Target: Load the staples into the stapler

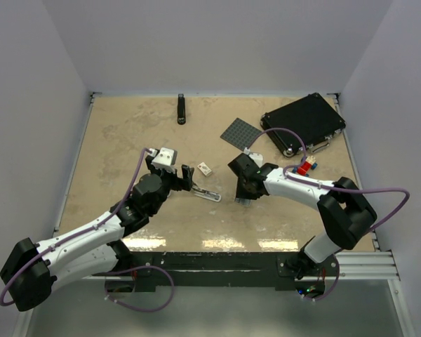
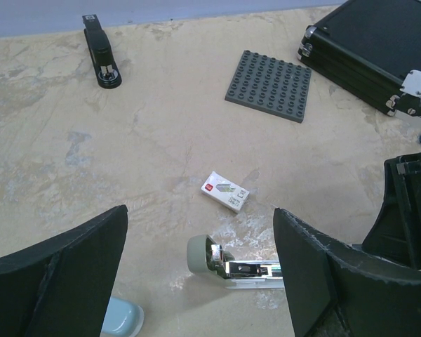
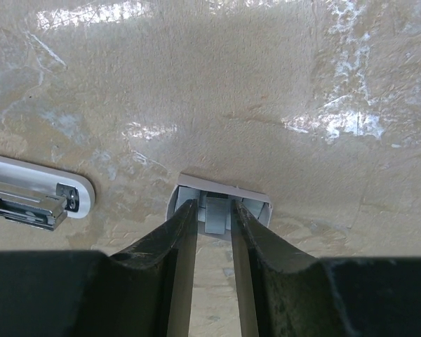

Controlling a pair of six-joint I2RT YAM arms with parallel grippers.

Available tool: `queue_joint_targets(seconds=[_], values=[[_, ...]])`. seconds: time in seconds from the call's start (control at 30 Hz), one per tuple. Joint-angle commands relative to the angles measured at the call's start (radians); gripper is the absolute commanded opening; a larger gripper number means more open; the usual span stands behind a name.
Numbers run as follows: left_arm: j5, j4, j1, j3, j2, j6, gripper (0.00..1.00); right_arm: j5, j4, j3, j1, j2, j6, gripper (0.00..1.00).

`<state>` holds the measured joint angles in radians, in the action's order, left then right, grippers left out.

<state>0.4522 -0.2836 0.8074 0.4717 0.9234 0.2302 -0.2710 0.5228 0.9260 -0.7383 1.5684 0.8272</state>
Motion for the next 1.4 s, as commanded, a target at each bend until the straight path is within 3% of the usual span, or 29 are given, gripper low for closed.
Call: queue_joint_targets(seconds=[0.0, 1.37], values=[[0.003, -0.057, -0.002, 0.027, -0.011, 0.024, 0.89, -0.005, 0.014, 0.04, 0.002, 0.013, -0.013, 0.3], [-0.004, -0.051, -0.002, 0.025, -0.034, 0.031, 0.89, 0.021, 0.016, 0.008, 0.002, 0.021, -0.028, 0.25]])
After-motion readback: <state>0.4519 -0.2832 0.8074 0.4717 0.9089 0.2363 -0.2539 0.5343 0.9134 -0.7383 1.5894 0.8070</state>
